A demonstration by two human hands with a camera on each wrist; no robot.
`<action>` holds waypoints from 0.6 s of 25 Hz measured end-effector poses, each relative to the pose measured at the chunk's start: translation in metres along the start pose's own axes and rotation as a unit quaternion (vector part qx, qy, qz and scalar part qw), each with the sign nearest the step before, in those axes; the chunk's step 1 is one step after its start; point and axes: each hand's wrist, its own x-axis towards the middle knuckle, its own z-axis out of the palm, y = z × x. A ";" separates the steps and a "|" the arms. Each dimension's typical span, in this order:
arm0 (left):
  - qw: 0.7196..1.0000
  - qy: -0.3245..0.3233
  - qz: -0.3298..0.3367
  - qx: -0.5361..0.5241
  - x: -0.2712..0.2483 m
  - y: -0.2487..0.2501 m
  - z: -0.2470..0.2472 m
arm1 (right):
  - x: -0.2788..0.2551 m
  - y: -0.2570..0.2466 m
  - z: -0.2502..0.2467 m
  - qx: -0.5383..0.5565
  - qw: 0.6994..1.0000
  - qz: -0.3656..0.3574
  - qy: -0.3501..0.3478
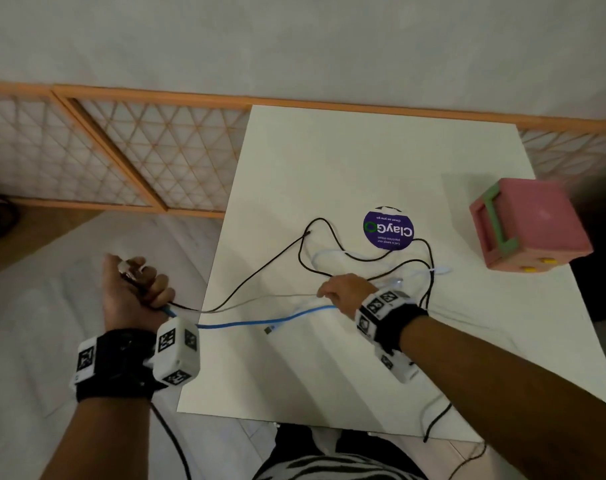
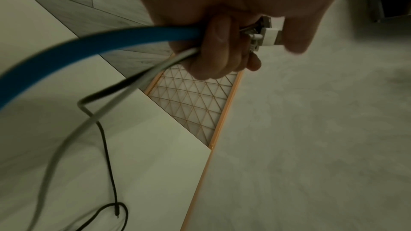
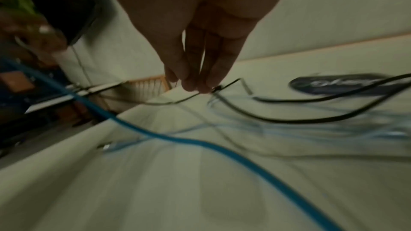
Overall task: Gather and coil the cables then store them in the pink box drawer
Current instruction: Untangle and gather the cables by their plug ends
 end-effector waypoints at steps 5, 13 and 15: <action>1.000 0.004 -0.005 0.009 -0.008 -0.006 -0.009 | 0.036 -0.022 0.034 -0.006 0.999 0.024 0.034; 0.999 0.043 -0.001 0.027 -0.001 -0.007 -0.022 | 0.035 -0.015 0.041 -0.036 0.982 -0.011 0.185; 0.998 0.048 -0.004 0.035 -0.001 -0.006 -0.028 | 0.036 -0.019 0.042 -0.109 0.983 -0.020 0.145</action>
